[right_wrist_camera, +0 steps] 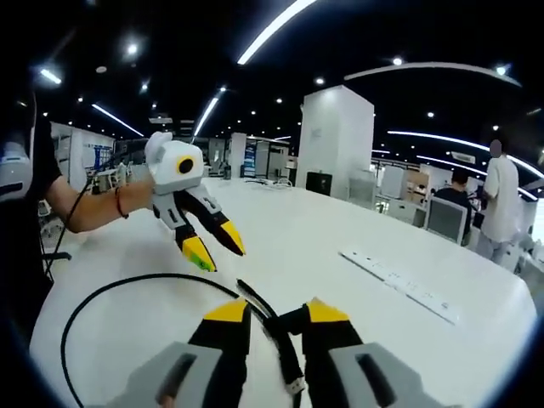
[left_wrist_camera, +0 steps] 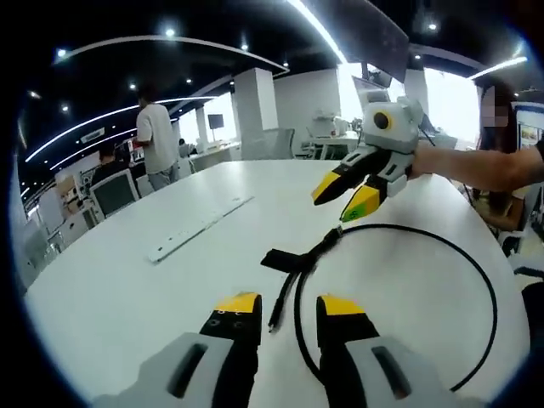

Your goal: Find the charging cable on the desk, coil it up and secure with Velcro.

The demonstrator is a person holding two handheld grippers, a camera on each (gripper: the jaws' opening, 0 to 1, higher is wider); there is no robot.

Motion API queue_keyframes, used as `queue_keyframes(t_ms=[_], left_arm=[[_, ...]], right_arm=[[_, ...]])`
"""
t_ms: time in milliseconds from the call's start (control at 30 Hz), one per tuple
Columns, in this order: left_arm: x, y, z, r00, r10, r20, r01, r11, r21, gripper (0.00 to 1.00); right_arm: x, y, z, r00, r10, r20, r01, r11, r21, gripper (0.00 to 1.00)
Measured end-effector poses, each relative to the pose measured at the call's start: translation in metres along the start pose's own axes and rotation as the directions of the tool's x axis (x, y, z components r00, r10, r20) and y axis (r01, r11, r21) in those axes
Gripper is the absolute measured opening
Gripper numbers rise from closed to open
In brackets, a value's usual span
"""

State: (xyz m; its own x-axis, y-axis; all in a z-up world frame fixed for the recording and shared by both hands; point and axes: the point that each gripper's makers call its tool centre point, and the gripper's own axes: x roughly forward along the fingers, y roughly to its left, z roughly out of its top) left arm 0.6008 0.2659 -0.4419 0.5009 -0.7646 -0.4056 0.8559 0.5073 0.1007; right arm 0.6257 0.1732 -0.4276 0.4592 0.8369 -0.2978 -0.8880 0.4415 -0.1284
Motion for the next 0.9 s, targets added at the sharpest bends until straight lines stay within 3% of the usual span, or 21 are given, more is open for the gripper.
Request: queue_keyframes(t_ms=[533, 900], left_arm=[[-0.038, -0.007, 0.020, 0.992, 0.051, 0.119, -0.053, 0.998, 0.015, 0.26], [-0.061, -0.022, 0.024, 0.975, 0.083, 0.207, -0.087, 0.996, 0.013, 0.26]], right_arm=[[-0.035, 0.035, 0.029, 0.995, -0.042, 0.088, 0.043, 0.999, -0.019, 0.25], [-0.047, 0.066, 0.032, 0.987, -0.069, 0.147, 0.072, 0.997, -0.010, 0.25]])
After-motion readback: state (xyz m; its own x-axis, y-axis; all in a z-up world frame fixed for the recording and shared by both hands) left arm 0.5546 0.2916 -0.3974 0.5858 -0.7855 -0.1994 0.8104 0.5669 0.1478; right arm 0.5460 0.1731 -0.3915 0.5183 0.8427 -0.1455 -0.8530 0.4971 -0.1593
